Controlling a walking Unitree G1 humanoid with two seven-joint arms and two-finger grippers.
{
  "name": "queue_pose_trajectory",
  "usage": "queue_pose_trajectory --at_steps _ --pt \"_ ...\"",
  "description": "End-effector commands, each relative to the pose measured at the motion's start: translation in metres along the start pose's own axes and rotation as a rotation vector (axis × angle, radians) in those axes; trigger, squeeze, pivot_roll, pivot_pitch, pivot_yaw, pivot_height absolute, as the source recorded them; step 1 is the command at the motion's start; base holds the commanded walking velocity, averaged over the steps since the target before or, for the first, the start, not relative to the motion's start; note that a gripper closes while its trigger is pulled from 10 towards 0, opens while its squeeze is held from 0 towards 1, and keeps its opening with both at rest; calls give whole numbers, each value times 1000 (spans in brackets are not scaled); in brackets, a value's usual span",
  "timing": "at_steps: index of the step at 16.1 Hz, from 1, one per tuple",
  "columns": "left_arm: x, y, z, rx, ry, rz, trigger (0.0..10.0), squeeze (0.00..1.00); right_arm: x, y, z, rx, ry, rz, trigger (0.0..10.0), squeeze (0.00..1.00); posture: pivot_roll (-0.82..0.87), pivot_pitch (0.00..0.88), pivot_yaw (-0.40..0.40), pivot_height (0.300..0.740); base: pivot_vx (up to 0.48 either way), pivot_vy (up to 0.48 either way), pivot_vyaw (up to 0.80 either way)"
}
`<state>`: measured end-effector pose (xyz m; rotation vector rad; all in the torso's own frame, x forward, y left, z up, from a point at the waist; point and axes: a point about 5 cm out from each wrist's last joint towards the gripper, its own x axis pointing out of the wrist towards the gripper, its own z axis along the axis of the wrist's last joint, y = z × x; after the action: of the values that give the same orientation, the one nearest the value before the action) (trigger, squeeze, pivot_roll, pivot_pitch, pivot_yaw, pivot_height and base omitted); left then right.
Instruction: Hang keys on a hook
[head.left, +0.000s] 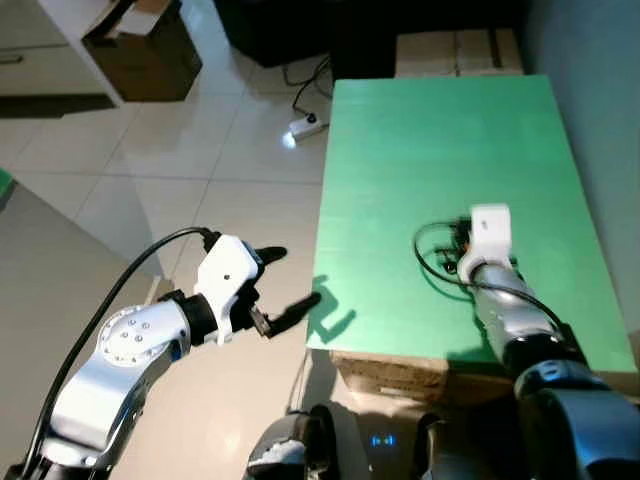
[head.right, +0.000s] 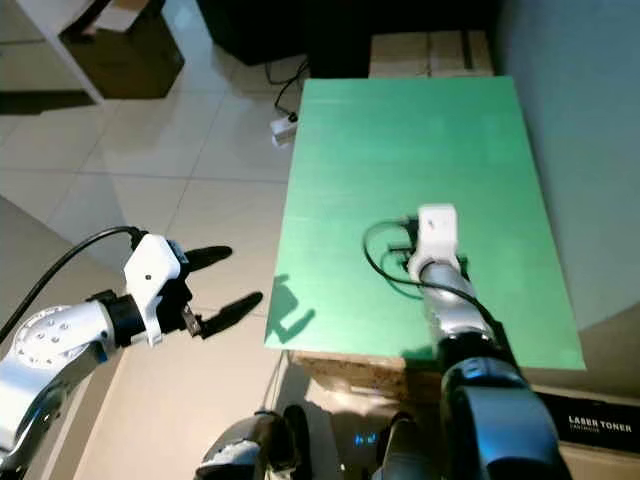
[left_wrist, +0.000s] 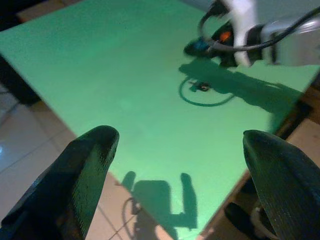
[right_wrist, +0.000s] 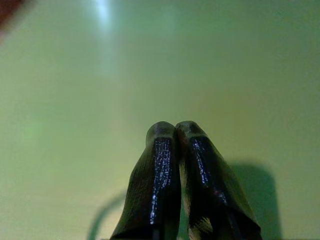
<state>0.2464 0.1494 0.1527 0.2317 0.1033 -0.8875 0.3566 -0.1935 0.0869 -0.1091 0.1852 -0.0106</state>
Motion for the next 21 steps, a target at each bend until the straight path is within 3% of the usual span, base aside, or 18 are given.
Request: queue_pose_trajectory --at_steps 1,2,6,7,9,10,11,12,16,21 --pt "-3 7 -5 12 19 49 10000 0 -4 12 -2 -42 -32 33 0 0 15 119 172 740 0 0 0" --pt "1 15 -5 21 8 79 10000 0 -9 20 -3 -85 -74 53 0 0 0 101 172 740 0 0 0" --pt "3 33 -6 34 -14 204 10000 0 -16 25 3 -161 -140 70 0 0 -30 68 162 740 0 0 0" --pt "3 38 -6 28 -21 238 10000 0 -18 29 3 -201 -133 103 0 0 -31 65 154 740 0 0 0" --pt "7 35 -6 21 -37 230 10000 0 -20 31 -9 -176 -54 115 0 0 -30 58 137 740 0 0 0" --pt "10 28 -7 13 -48 204 10000 0 -20 29 -17 -114 1 98 7725 0 -26 57 132 740 0 0 0" --pt "12 22 -8 13 -49 185 10000 0 -20 25 -23 -75 40 82 10000 725 -24 59 126 740 0 0 0" --pt "12 18 -9 13 -49 174 10000 0 -20 20 -28 -38 82 66 10000 1000 -16 63 124 740 0 0 0" --pt "10 16 -10 12 -44 156 10000 0 -16 16 -33 -29 151 85 10000 1000 4 85 128 740 0 0 0" --pt "9 0 -7 -19 -31 -37 10000 0 -18 12 -53 -57 312 144 10000 1000 30 114 135 740 0 0 0"
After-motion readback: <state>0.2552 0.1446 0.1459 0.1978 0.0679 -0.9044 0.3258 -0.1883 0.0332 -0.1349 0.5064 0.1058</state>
